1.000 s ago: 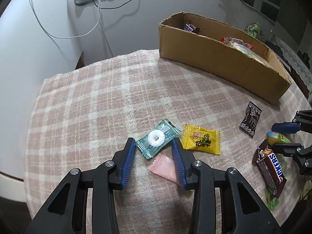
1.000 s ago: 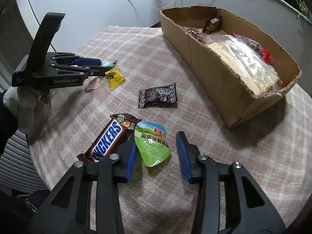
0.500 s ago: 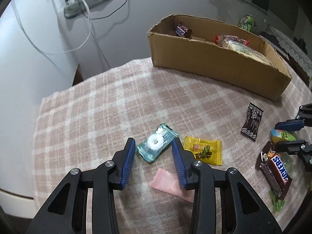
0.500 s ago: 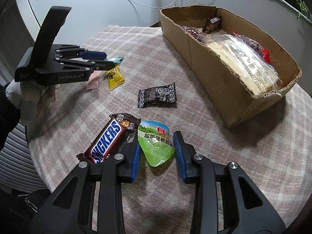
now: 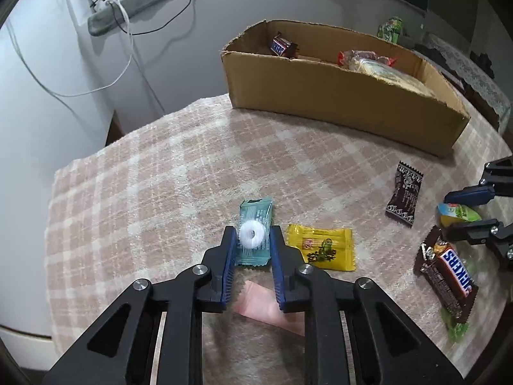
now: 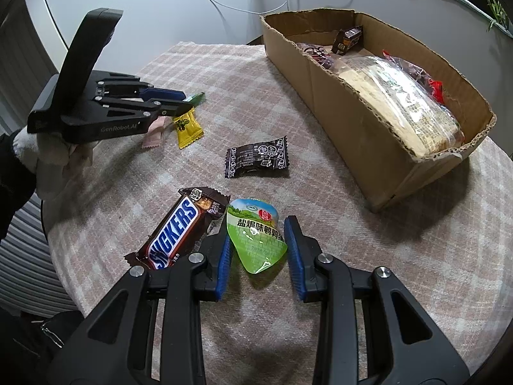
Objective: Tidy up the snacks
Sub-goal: 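Carry both candies into the cardboard box and open both tools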
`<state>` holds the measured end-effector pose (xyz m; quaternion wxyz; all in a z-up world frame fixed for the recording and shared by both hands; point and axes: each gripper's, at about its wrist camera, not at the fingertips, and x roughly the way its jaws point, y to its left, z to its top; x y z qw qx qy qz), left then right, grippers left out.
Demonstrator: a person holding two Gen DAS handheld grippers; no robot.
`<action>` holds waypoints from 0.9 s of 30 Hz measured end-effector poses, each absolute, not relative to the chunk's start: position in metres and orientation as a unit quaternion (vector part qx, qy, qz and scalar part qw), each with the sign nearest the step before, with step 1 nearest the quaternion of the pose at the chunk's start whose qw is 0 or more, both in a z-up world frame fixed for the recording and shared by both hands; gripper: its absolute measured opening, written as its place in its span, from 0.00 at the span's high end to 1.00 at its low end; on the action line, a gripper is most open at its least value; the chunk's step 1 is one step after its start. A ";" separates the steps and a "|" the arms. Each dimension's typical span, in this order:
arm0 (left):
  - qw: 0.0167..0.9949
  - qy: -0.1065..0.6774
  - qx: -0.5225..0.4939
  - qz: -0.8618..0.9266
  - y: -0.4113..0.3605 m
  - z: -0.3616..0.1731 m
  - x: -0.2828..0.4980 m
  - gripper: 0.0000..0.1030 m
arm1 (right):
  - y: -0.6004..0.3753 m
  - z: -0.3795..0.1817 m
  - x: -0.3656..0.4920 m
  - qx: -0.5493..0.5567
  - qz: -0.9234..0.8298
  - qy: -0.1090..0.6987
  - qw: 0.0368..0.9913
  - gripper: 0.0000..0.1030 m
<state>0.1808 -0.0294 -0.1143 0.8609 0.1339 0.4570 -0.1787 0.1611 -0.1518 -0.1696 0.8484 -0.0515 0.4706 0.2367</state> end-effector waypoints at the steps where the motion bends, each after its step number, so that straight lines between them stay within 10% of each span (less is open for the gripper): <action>1: 0.862 0.457 0.126 -0.180 -0.028 -0.114 0.180 0.81 | -0.152 -0.169 0.161 -0.050 0.236 0.470 0.849 0.69; 27: 0.890 0.407 0.039 -0.199 -0.022 -0.054 0.187 0.82 | -0.198 -0.111 0.165 -0.002 0.209 0.411 0.887 0.69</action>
